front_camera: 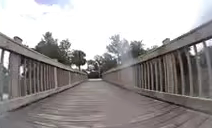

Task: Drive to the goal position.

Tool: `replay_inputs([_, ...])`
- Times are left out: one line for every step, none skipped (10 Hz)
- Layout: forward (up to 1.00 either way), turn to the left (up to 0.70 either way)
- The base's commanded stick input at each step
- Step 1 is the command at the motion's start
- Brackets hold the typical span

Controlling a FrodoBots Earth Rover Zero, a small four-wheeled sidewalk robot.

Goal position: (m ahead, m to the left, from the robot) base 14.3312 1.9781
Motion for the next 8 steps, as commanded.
replay_inputs([0.6,0.0])
replay_inputs([0.6,0.0])
replay_inputs([0.6,0.0])
replay_inputs([0.6,0.0])
replay_inputs([0.6,0.0])
replay_inputs([0.6,0.0])
replay_inputs([0.6,0.0])
replay_inputs([0.6,0.0])
